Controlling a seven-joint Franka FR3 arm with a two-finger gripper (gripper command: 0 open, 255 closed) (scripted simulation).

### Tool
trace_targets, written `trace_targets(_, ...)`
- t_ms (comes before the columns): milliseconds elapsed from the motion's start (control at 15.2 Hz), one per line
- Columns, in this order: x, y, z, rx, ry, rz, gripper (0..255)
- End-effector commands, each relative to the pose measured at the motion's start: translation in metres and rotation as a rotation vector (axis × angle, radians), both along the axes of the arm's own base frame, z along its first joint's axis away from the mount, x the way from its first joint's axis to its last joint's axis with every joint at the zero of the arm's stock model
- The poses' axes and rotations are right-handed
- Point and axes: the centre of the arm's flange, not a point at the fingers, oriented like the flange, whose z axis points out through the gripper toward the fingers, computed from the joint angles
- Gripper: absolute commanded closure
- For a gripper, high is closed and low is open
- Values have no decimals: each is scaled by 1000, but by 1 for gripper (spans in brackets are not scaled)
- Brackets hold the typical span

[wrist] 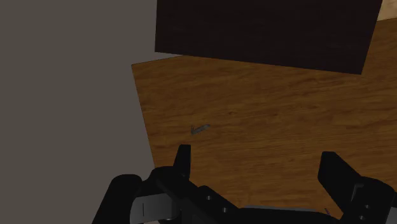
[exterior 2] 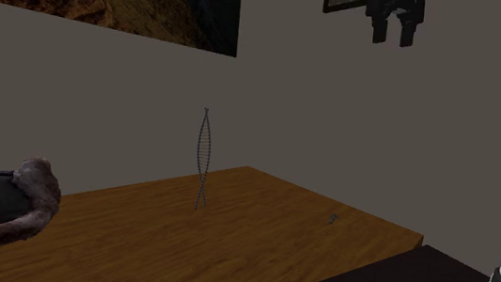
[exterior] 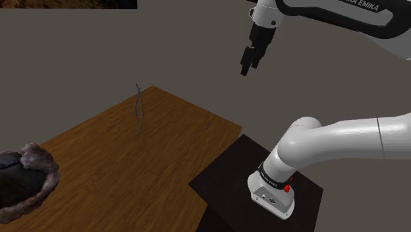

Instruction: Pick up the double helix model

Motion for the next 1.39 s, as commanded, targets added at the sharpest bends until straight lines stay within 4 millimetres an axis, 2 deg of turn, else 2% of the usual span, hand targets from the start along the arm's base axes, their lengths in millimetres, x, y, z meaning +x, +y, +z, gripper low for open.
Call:
trace_targets(0,0,0,0,0,0,0,0)
trace_targets(660,78,91,-50,-29,-73,-86,0)
trace_targets(1320,166,173,-96,-58,-146,-171,0)
